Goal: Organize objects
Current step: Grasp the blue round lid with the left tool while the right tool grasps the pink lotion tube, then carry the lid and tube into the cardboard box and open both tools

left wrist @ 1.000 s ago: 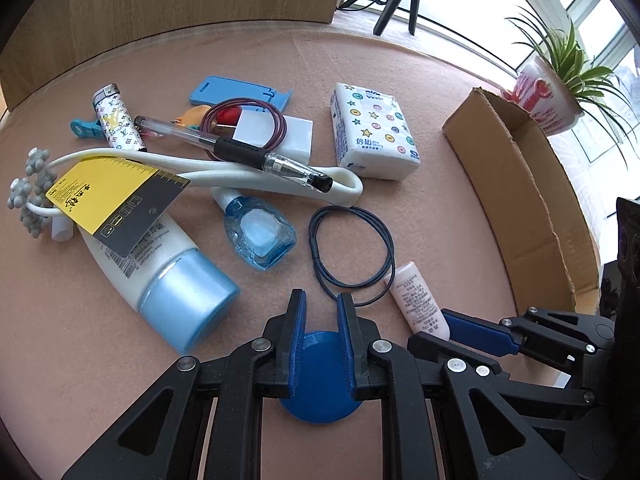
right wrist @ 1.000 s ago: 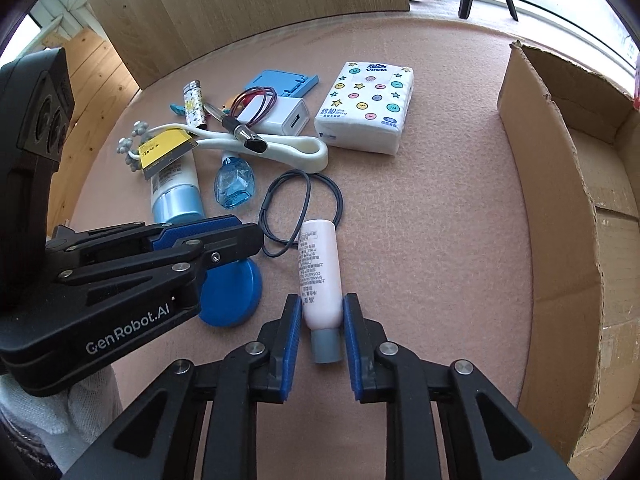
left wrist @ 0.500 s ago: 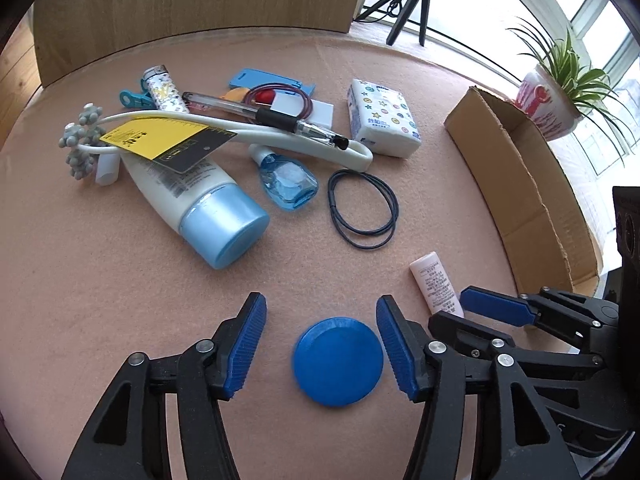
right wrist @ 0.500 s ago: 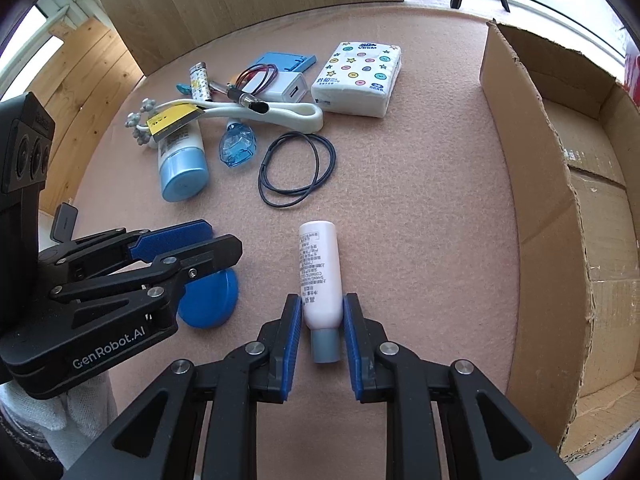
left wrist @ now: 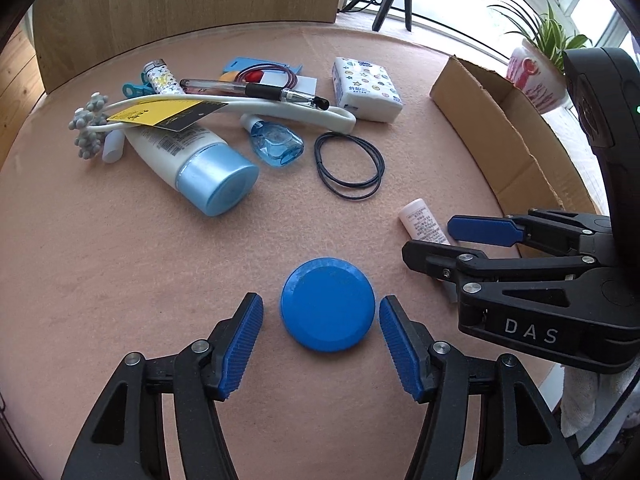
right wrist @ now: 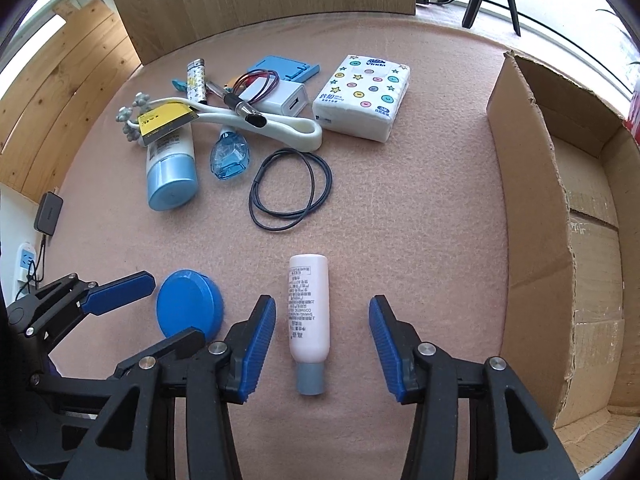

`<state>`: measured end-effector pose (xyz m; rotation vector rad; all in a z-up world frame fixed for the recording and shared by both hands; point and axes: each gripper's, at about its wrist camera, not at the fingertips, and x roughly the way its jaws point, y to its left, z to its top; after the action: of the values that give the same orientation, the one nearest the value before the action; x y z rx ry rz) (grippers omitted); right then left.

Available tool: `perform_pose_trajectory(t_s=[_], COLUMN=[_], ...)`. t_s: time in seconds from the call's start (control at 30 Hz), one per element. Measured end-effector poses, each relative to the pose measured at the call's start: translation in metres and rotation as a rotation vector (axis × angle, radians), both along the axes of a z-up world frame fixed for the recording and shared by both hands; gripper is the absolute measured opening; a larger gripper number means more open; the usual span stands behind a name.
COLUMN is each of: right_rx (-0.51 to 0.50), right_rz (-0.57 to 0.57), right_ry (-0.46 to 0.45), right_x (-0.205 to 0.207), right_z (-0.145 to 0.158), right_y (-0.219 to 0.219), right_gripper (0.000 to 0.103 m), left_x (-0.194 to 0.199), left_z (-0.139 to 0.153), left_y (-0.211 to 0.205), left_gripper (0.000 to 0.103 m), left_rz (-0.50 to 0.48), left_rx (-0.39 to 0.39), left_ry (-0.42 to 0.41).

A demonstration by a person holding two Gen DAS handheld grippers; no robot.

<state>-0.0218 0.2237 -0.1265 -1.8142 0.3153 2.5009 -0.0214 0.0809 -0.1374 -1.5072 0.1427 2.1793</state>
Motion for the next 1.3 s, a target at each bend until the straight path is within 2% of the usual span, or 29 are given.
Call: perform_pose_trajectory(t_s=[0.1, 0.17, 0.23, 0.3, 0.5, 0.73, 1.07, 1.3], right_rx=[0.017, 0.021, 0.010, -0.005, -0.043, -0.081, -0.118, -0.091], right_rz=[0.013, 0.017, 0.016, 0.009, -0.014, -0.038, -0.147, -0.228], right_ry=[-0.001, -0.002, -0.002, 0.005, 0.061, 0.136, 0.213, 0.237], right_x=[0.000, 0.000, 0.000, 0.002, 0.010, 0.023, 0.058, 0.083], right_z=[0.000, 0.000, 0.001, 0.004, 0.026, 0.061, 0.096, 0.104], right_y=[-0.002, -0.002, -0.001, 0.002, 0.013, 0.035, 0.102, 0.149], right_gripper=[0.045, 0.038, 0.025, 0.019, 0.019, 0.019, 0.019, 0.019], left_x=[0.001, 0.000, 0.000, -0.002, -0.004, -0.004, 0.000, 0.007], left_z=[-0.001, -0.001, -0.001, 0.001, 0.014, 0.052, 0.107, 0.118], left_y=[0.000, -0.001, -0.002, -0.005, -0.012, 0.003, 0.078, 0.143], left_gripper=[0.054, 0.054, 0.054, 0.054, 0.054, 0.054, 0.054, 0.054], left_rz=[0.011, 0.013, 0.025, 0.048, 0.093, 0.108, 0.017, -0.076], left_rx=[-0.006, -0.004, -0.001, 0.003, 0.023, 0.065, 0.136, 0.166], left_ry=[0.019, 0.021, 0.020, 0.016, 0.033, 0.092, 0.185, 0.197])
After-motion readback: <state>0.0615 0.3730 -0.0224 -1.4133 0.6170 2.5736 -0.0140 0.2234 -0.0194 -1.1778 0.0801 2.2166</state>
